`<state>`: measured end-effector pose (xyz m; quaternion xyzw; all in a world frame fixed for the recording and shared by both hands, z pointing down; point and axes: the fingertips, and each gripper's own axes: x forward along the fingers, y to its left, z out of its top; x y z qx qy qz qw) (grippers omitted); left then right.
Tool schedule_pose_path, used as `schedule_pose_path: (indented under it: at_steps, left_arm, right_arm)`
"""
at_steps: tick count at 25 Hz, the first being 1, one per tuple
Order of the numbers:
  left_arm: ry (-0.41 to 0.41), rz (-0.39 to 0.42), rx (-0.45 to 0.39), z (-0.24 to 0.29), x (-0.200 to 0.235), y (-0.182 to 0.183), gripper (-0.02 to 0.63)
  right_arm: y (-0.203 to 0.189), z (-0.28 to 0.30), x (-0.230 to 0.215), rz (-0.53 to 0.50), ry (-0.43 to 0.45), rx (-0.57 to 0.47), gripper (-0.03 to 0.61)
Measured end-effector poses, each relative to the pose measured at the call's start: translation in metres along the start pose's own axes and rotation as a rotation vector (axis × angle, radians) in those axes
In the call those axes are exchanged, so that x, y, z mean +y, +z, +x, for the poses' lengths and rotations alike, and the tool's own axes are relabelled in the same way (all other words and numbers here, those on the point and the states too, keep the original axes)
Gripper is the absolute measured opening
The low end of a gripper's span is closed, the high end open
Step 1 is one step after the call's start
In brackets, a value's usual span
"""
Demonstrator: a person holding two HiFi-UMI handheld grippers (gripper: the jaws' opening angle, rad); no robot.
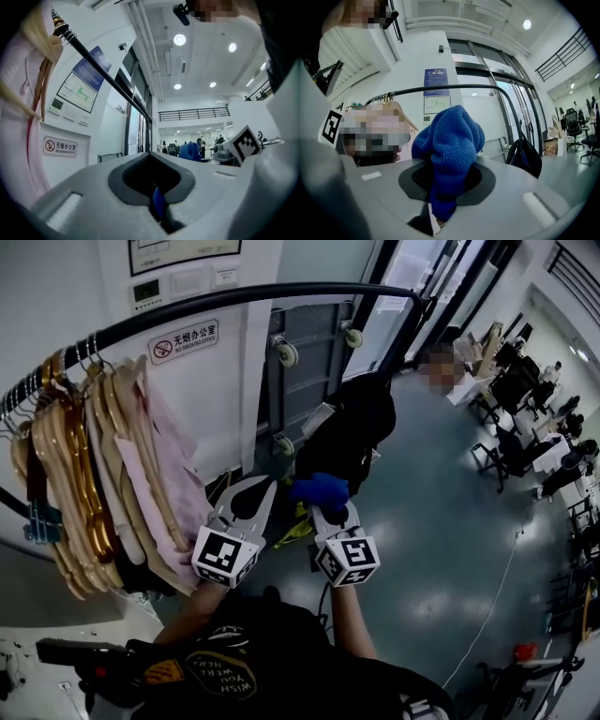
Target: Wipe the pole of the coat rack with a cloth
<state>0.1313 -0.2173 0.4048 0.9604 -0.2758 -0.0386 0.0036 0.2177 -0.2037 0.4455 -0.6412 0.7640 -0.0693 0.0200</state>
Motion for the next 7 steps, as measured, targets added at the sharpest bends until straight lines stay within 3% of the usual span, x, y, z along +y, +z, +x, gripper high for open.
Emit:
schedule_pose_path:
  at_steps: [7]
  left_arm:
    - [0.017,-0.007,0.051,-0.002,0.005,-0.011,-0.002]
  right_arm:
    - [-0.008,0.005,0.010,0.007,0.021,0.023,0.083]
